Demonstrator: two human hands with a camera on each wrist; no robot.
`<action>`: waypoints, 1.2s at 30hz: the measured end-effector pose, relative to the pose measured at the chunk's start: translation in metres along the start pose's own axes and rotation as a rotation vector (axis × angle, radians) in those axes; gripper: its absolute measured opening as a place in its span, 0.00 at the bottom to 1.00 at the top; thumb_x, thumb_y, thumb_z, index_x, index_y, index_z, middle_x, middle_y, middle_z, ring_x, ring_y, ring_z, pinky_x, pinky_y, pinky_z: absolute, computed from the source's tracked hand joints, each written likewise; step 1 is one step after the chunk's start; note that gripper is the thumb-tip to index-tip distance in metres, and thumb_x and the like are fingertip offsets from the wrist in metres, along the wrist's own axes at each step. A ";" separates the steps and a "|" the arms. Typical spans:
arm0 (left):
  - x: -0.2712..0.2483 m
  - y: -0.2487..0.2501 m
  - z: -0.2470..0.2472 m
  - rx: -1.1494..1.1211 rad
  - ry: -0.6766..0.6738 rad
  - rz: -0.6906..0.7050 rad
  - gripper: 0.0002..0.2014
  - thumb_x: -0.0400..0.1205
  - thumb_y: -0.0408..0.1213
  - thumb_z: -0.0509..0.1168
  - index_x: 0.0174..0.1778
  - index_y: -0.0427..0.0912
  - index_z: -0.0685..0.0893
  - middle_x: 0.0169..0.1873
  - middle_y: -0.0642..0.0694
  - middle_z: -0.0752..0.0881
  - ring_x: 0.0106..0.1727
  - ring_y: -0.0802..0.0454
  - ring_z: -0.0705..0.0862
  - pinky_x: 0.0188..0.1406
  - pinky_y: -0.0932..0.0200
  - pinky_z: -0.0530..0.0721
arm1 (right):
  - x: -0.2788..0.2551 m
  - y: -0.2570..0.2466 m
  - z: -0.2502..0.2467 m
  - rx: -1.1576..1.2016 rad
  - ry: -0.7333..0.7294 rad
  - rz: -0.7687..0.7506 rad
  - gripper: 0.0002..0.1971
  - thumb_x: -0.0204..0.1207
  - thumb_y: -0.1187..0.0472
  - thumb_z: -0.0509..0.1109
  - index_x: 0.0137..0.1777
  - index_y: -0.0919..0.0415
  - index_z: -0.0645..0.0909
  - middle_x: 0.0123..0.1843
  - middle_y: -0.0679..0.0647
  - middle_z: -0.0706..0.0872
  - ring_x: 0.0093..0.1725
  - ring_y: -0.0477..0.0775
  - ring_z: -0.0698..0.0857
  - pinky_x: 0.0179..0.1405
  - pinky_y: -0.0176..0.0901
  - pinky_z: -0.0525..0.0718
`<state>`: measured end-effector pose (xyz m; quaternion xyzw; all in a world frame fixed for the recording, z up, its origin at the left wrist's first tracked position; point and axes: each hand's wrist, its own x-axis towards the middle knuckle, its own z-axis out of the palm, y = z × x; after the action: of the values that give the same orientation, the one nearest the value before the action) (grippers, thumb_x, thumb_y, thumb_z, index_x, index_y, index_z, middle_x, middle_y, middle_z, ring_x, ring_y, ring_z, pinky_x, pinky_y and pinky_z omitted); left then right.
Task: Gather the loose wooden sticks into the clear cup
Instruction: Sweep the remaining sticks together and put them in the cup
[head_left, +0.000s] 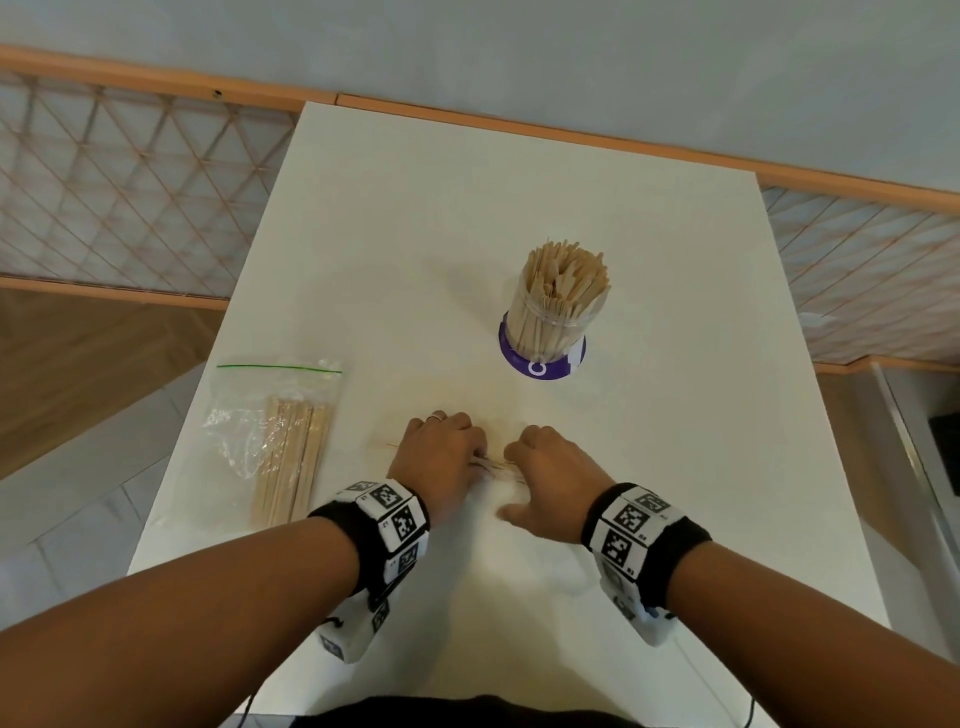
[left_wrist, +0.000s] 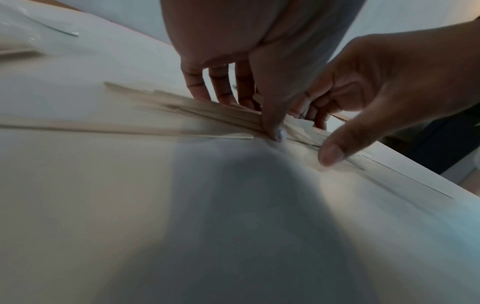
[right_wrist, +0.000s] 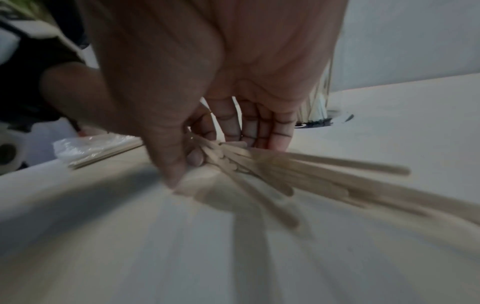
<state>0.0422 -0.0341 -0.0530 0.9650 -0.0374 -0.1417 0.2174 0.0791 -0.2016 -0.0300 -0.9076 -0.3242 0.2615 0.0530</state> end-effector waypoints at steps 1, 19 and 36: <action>0.001 0.000 0.000 -0.015 -0.001 -0.003 0.11 0.79 0.48 0.66 0.55 0.50 0.85 0.53 0.52 0.84 0.58 0.47 0.78 0.56 0.53 0.70 | 0.000 0.000 0.000 -0.017 -0.009 -0.004 0.20 0.72 0.50 0.72 0.59 0.62 0.79 0.56 0.57 0.79 0.57 0.58 0.77 0.52 0.45 0.76; 0.006 -0.013 -0.013 -0.027 -0.136 0.139 0.11 0.80 0.41 0.67 0.56 0.43 0.87 0.49 0.42 0.85 0.53 0.40 0.80 0.54 0.49 0.77 | 0.017 0.003 -0.004 0.077 0.003 -0.048 0.11 0.73 0.62 0.67 0.54 0.63 0.81 0.49 0.57 0.77 0.45 0.58 0.77 0.42 0.44 0.73; 0.021 0.017 -0.056 0.251 -0.294 0.135 0.14 0.82 0.26 0.58 0.63 0.35 0.77 0.56 0.37 0.79 0.54 0.41 0.81 0.42 0.58 0.69 | 0.036 0.002 -0.015 0.242 0.056 -0.040 0.11 0.73 0.54 0.69 0.52 0.56 0.75 0.46 0.52 0.82 0.42 0.56 0.81 0.42 0.49 0.79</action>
<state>0.0787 -0.0297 -0.0030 0.9487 -0.1506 -0.2605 0.0968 0.1111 -0.1794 -0.0340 -0.8948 -0.3066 0.2724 0.1763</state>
